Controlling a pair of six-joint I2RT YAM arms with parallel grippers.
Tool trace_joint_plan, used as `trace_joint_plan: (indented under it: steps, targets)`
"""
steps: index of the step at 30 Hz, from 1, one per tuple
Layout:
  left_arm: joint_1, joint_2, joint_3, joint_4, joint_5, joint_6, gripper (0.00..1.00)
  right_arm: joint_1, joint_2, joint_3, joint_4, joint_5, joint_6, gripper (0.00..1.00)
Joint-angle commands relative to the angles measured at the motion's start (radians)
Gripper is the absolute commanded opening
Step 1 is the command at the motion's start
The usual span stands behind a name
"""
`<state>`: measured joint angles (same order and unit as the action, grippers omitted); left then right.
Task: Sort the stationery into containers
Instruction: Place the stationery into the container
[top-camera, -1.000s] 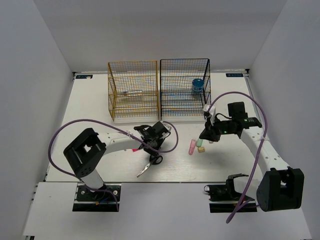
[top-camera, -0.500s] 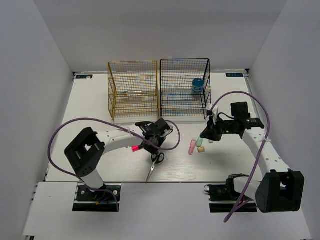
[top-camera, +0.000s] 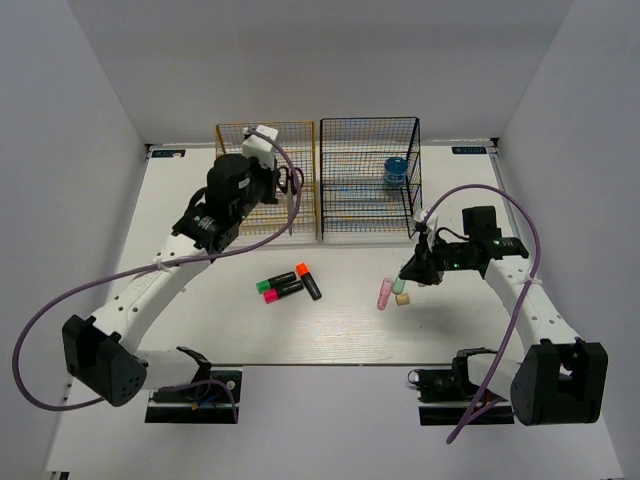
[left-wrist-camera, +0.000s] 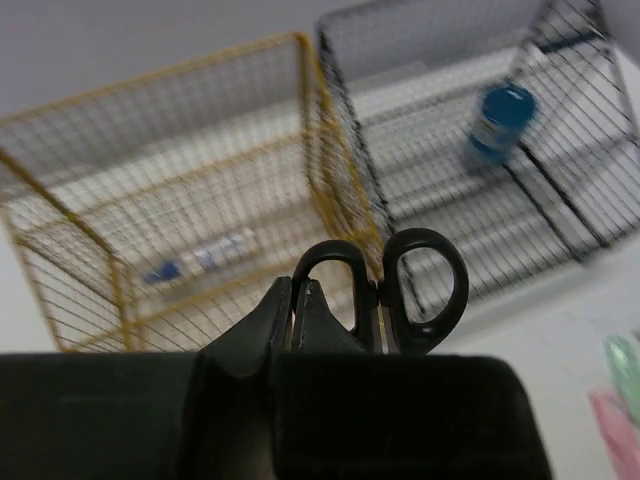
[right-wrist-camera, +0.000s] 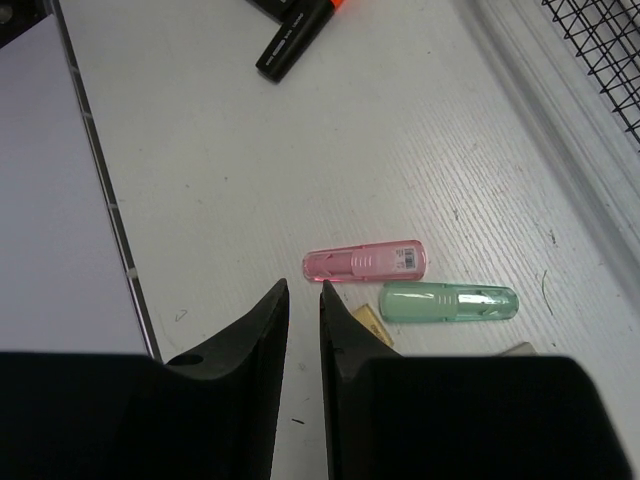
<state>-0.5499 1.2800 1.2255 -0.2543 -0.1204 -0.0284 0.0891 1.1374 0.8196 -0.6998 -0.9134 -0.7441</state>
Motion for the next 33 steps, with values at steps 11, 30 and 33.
trace_joint_plan:
  steps: [11, 30, 33]
  targets:
    - [-0.007, 0.26, -0.031, 1.052, -0.456, 0.481, 0.0, -0.006, 0.019, 0.001, -0.024, -0.074, -0.028, 0.24]
    - [0.07, 0.412, -0.035, 1.034, -0.472, 0.371, 0.0, -0.011, 0.038, 0.01, -0.05, -0.073, -0.067, 0.24]
    - [0.088, 0.415, -0.053, 1.034, -0.475, 0.341, 0.0, -0.012, 0.035, 0.012, -0.058, -0.073, -0.074, 0.24]
